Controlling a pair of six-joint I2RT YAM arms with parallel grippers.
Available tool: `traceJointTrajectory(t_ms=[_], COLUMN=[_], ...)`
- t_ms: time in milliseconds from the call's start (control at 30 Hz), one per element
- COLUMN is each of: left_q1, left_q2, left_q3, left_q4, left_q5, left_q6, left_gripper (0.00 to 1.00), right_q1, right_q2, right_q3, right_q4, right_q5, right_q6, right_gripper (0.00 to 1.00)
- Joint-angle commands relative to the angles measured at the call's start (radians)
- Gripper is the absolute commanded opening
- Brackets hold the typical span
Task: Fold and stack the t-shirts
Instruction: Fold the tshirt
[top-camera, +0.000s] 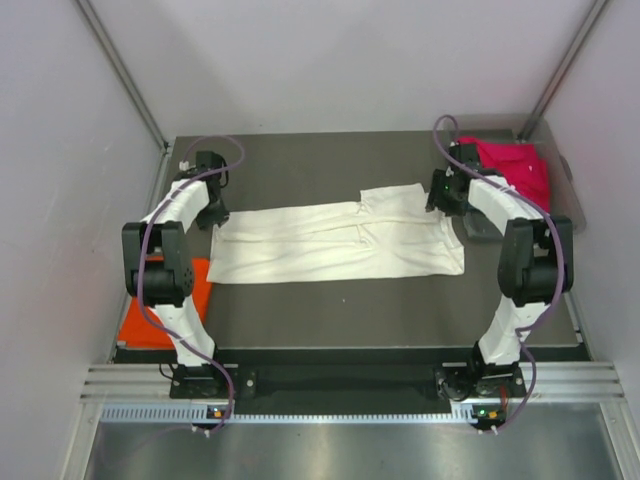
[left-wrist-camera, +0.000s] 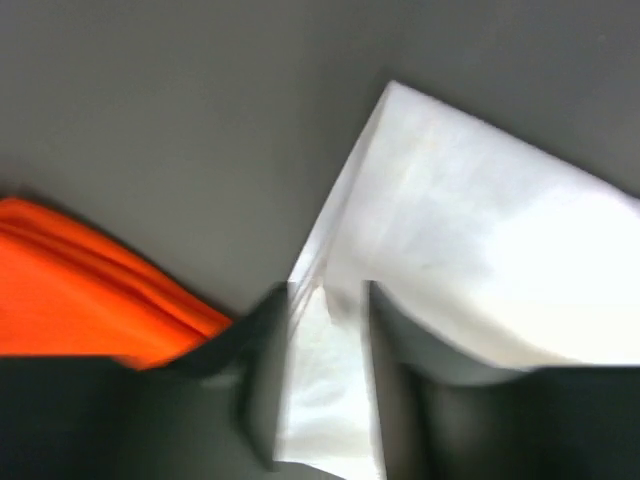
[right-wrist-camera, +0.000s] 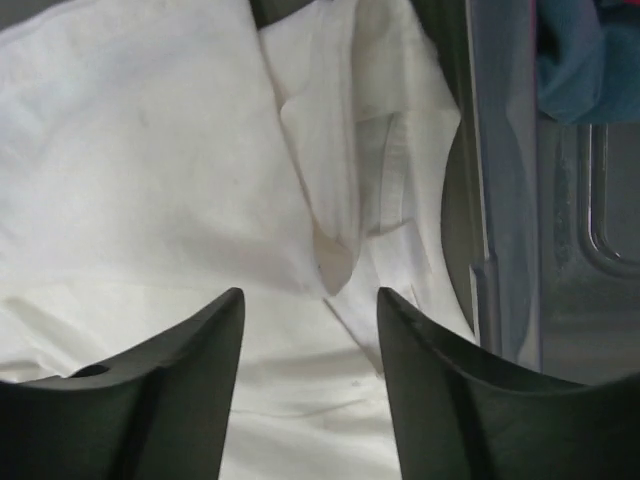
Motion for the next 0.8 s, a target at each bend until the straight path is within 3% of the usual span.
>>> traceJointTrajectory(t_ms=[0,33,100,233,433,567,767], left_q1=[0.007,0.005,0.007,0.005,0.005,0.002,-0.036], left_q2=[-0.078,-0.110,-0.132,-0.161,-0.143,-0.126,-0.104], left_q3=[-0.035,-0.041,-0.035,-0.012,-0.018,-0.054,-0.100], left_q4=[-0.053,-0.046,-0.043,-0.024,0.036,0.126,0.213], left_q5=[-0.041,-0.024,0.025,0.081,0.268,0.510,0.612], left_q6=[-0.038,-0.040,-0.041,-0.030,-0.010,-0.024,-0.082], left_gripper=[0.47,0.52,0.62,0.66,0.60,0.58,0.53], right_q1=[0.029,0.034,0.039,0.063,0.141,0.163,0.174], right_q2=[-0.150,-0.162,-0.135,0.014,0.205,0.328,0.460], right_q3=[-0.033,-0.033,0.030,0.241,0.464,0.608,0.769], right_q4=[-0.001,0.034,0.072,0.014,-0.030,-0.084,-0.184], right_q5=[0.108,0.103,0.077,-0.001,-0.007,0.100,0.190], right_q6=[-0.036,-0.044,-0.059,-0.073,-0.049,-0.024,-0.015], right_gripper=[0.59,0.66,0.71,0.74,0.75,0.78,0.80])
